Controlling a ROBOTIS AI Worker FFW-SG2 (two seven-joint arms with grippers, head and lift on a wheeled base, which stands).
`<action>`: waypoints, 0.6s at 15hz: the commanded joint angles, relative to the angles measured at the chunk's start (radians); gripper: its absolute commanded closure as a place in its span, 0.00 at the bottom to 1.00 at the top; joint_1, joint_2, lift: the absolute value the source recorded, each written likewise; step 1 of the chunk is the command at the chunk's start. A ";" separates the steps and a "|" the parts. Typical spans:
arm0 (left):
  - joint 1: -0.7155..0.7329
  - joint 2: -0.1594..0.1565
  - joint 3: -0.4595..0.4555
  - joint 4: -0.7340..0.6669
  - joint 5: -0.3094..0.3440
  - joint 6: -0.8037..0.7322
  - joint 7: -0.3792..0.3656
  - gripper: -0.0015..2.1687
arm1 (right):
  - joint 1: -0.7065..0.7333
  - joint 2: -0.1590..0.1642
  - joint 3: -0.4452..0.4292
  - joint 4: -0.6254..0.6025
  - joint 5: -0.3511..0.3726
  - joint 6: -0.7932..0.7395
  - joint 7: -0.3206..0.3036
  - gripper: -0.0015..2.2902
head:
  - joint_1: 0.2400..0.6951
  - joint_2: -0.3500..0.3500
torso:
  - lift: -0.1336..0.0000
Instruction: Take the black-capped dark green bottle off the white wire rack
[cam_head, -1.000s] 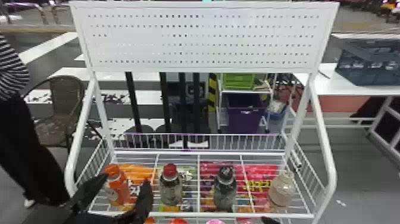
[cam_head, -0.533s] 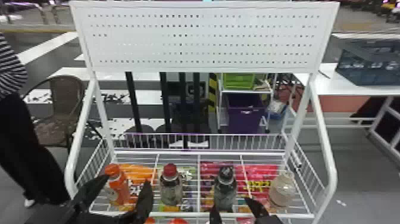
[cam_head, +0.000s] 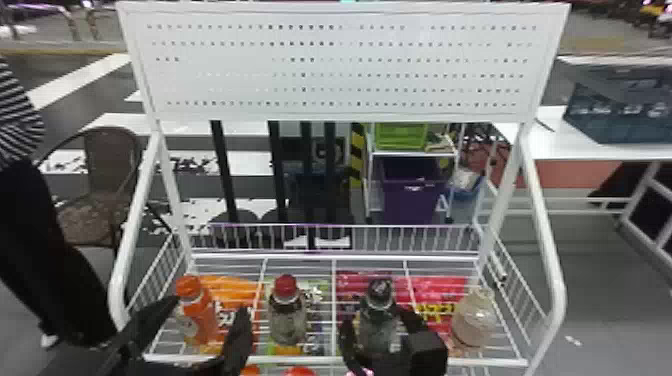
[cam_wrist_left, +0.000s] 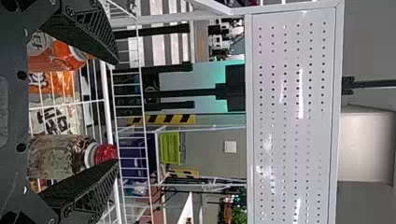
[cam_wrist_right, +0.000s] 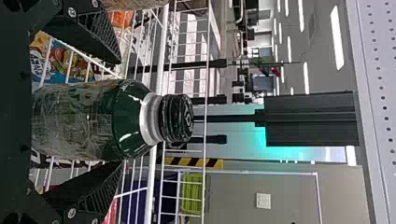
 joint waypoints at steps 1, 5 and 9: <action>-0.007 0.000 0.005 0.002 0.001 0.016 0.000 0.07 | -0.019 0.003 0.000 0.019 -0.002 0.000 0.000 0.06 | 0.57 0.50 | 1.00; -0.017 -0.003 0.005 0.008 0.002 0.019 -0.002 0.07 | -0.021 -0.006 -0.005 0.017 -0.018 0.015 0.011 0.32 | 0.57 0.50 | 1.00; -0.013 -0.003 0.005 0.004 0.001 0.019 0.000 0.07 | 0.025 -0.021 -0.008 -0.065 -0.015 0.009 0.002 0.50 | 0.57 0.50 | 1.00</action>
